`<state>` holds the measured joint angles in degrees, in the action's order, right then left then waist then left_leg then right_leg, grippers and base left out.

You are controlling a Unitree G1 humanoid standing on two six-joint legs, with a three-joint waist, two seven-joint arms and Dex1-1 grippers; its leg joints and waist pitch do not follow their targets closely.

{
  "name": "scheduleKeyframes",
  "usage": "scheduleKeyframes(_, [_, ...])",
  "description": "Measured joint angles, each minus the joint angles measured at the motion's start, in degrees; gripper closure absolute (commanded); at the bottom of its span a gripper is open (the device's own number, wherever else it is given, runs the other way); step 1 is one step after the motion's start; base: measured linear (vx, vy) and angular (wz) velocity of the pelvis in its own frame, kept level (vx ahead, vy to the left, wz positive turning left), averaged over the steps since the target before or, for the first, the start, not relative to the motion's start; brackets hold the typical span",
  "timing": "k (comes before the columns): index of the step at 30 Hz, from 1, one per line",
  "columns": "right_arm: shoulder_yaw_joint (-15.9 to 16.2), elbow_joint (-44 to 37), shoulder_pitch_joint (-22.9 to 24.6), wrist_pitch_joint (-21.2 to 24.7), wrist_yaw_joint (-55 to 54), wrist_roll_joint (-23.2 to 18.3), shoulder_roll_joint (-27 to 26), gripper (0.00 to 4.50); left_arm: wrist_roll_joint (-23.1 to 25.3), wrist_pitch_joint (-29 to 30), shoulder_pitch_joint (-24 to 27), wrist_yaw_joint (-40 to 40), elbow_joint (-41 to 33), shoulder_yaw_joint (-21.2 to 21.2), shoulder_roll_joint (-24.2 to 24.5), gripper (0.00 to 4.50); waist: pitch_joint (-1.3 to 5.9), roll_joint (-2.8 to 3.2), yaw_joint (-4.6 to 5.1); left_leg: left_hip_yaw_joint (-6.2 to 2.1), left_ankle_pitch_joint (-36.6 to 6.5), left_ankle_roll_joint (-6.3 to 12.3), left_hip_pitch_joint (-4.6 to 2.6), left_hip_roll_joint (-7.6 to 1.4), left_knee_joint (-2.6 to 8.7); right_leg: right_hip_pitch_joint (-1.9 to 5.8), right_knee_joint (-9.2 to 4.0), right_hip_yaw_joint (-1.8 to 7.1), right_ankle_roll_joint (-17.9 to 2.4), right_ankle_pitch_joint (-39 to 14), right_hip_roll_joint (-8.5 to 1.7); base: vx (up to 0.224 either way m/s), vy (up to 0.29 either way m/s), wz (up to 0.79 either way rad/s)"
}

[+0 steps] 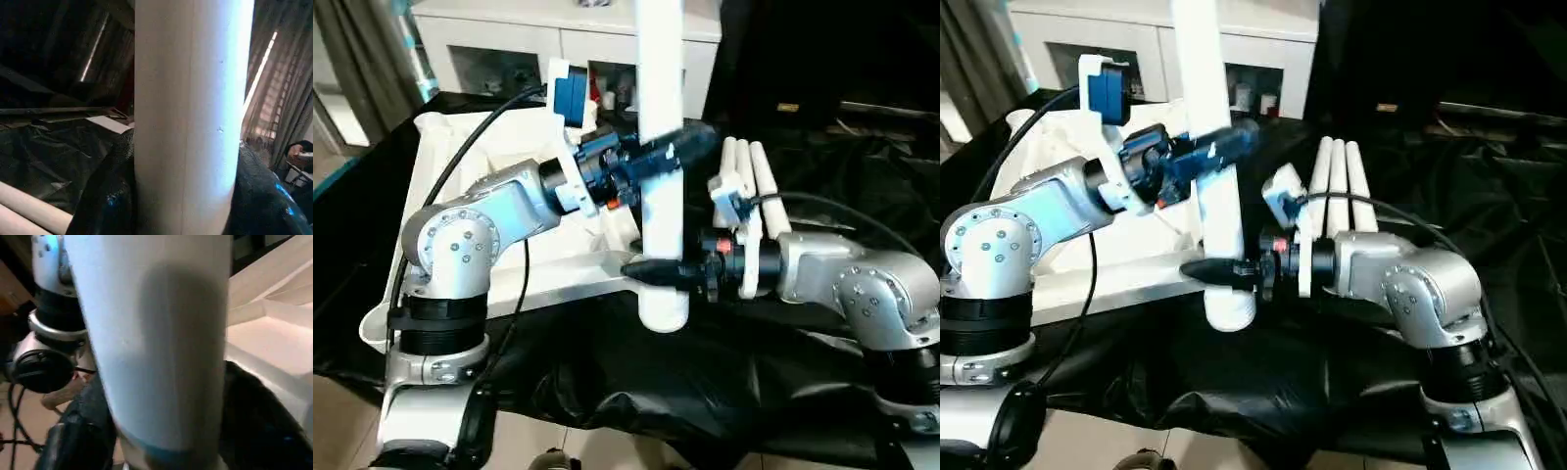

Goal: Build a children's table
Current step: Pick table leg

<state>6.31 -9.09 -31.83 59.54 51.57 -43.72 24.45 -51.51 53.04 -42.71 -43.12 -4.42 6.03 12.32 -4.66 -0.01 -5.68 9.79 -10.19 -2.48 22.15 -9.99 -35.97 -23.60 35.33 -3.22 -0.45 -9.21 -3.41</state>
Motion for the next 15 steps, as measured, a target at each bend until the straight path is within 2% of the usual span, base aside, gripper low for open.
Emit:
scheduleKeyframes(6, [-0.35, 0.95, -0.12, -0.11, -2.64, 0.07, -2.02, 2.4, 0.07, -0.5, -0.71, 2.16, 3.34, 0.98, -0.97, 2.68, 0.0, 0.0, 0.21, 0.0, 0.0, 0.0, -0.09, 0.0, -0.02, 0.16, -0.08, 0.0, 0.01, 0.0, 0.0, 0.0, 0.0, 0.0])
scheduleKeyframes(7, [-0.37, 1.22, -0.12, -0.26, -2.94, 0.35, -2.29, 2.43, 0.08, -0.5, -0.71, 2.97, 3.74, 1.19, -1.17, 2.12, 0.0, -0.01, 0.21, 0.0, 0.0, 0.0, -0.07, 0.0, -0.02, 0.16, -0.08, 0.0, 0.01, 0.0, 0.0, 0.0, 0.0, 0.0])
scheduleKeyframes(8, [-0.43, 1.57, -0.13, -0.41, -3.17, 0.58, -2.56, 2.46, 0.28, -0.52, -0.71, 3.94, 4.09, 1.41, -1.42, 1.98, 0.01, -0.01, 0.19, 0.0, 0.0, 0.0, -0.07, 0.0, -0.01, 0.16, -0.09, 0.0, 0.0, 0.0, 0.0, 0.0, 0.0, 0.0])
scheduleKeyframes(11, [-0.89, 3.78, -0.41, -0.44, -5.51, 1.66, -3.42, 2.5, 2.97, -0.77, -0.86, 8.9, 4.38, 1.39, -2.5, 1.92, 0.03, -0.06, 0.15, -0.01, -0.01, 0.01, -0.03, 0.0, 0.0, 0.17, -0.09, -0.01, 0.0, 0.0, 0.0, 0.0, 0.0, 0.0])
scheduleKeyframes(13, [-1.14, 4.84, -0.5, -0.44, -6.28, 1.68, -3.43, 2.54, 4.86, -1.12, -1.26, 11.43, 5.27, 0.98, -2.66, 1.66, 0.03, -0.08, 0.15, -0.01, -0.01, 0.01, -0.04, 0.0, 0.03, 0.16, -0.1, -0.02, 0.01, 0.0, 0.0, 0.0, 0.0, 0.0])
scheduleKeyframes(15, [-1.39, 5.59, -0.62, -0.44, -6.71, 1.85, -3.47, 2.55, 6.06, -1.25, -1.92, 13.42, 5.7, 0.75, -3.09, 2.11, 0.03, -0.08, 0.14, -0.01, -0.01, 0.01, -0.03, 0.0, 0.06, 0.16, -0.1, -0.04, 0.01, 0.0, 0.0, 0.0, 0.0, 0.0])
